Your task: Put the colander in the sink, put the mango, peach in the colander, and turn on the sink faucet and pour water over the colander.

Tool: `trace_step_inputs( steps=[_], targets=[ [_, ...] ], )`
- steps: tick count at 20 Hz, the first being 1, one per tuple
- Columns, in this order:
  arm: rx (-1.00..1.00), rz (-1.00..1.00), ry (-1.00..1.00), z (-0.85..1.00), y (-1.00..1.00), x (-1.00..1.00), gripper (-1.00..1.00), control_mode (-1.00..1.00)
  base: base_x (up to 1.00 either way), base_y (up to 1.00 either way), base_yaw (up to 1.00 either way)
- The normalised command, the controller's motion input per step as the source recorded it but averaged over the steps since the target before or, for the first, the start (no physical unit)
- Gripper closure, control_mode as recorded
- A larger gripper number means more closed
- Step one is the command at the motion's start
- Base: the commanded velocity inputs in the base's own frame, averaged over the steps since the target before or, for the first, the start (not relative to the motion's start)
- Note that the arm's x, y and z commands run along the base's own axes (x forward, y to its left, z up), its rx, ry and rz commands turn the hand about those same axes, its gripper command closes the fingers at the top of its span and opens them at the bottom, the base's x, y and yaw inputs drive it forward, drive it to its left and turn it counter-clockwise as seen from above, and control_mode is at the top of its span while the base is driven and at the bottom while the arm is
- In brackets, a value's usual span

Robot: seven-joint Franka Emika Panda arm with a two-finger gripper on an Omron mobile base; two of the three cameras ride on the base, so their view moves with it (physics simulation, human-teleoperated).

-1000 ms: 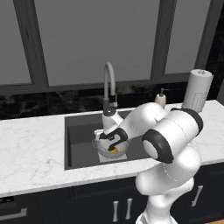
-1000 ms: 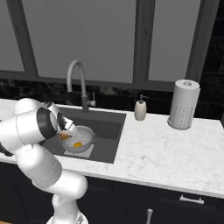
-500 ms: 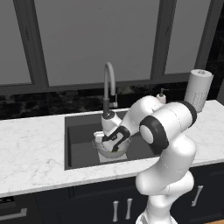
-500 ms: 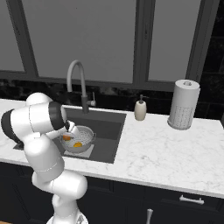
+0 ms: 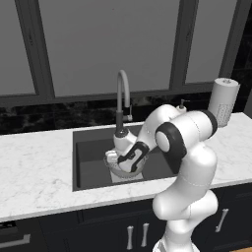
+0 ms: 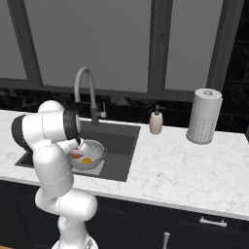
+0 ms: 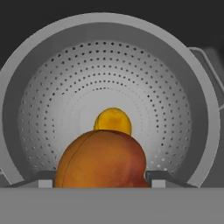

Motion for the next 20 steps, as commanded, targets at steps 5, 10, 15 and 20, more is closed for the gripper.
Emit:
trace_step_inputs(
  steps=[5,10,15,20],
  targets=[
    [0.00,0.00,0.00,-0.07,0.00,0.11,1.00,-1.00,0.00,0.00,0.00],
    [0.00,0.00,0.02,-0.12,0.00,0.04,1.00,-1.00,0.00,0.00,0.00],
    [0.00,0.00,0.06,-0.13,0.00,0.04,-1.00,-1.00,0.00,0.00,0.00],
    [0.00,0.00,0.04,-0.08,-0.03,0.01,-1.00,-1.00,0.00,0.00,0.00]
  ],
)
